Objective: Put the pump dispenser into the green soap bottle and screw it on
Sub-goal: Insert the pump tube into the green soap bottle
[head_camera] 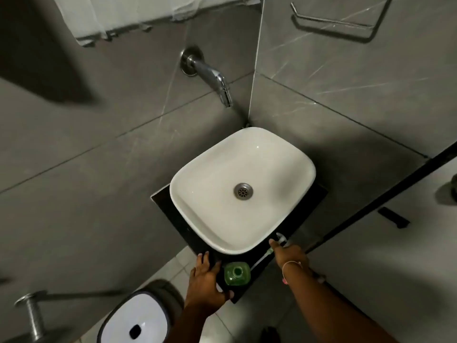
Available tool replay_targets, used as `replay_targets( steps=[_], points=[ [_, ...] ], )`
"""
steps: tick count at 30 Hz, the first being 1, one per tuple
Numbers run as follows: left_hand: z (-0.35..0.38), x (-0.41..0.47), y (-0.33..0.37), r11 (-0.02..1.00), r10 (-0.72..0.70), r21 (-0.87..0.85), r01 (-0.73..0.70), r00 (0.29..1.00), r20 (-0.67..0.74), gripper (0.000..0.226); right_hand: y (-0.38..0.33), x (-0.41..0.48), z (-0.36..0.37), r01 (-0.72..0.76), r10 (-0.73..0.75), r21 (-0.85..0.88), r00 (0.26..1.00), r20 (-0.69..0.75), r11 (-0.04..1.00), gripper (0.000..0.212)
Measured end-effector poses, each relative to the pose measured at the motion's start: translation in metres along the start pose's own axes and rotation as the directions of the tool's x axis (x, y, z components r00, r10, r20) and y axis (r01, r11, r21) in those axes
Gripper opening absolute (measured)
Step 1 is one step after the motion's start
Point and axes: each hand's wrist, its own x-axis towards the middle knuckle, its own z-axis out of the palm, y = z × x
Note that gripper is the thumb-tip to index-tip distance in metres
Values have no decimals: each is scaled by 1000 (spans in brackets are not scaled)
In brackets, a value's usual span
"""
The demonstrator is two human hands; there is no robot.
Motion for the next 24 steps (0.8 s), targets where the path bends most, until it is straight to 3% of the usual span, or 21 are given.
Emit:
replay_targets(
  steps=[5, 9, 11, 14, 17, 20, 24],
  points=[
    [2, 6, 9, 996, -20, -87, 15, 998, -56, 75, -6, 3, 6, -61, 52, 162, 997, 60, 985, 49],
    [8, 8, 5, 994, -30, -108, 21, 997, -78, 67, -2, 11, 10, -53, 48, 142, 998, 39, 988, 46],
    [11, 8, 3, 994, -28, -109, 18, 995, -94, 65, 1, 13, 11, -97, 96, 134, 995, 15, 986, 53],
    [14, 8, 2, 994, -22, -105, 10, 994, -110, 63, 3, 5, 4, -130, 135, 272, 991, 1, 954, 58],
    [16, 8, 1, 995, -13, -98, 0, 992, -124, 63, 11, -15, -5, 99, -48, 445, 991, -123, 890, 41],
    [17, 8, 1, 994, -19, -107, 5, 992, -128, 63, 22, -61, -19, 280, -159, 617, 957, -244, 736, 32],
    [17, 8, 1, 995, -13, -104, -1, 991, -133, 64, 21, -102, -13, 470, -335, 638, 883, -330, 610, 19]
  ],
)
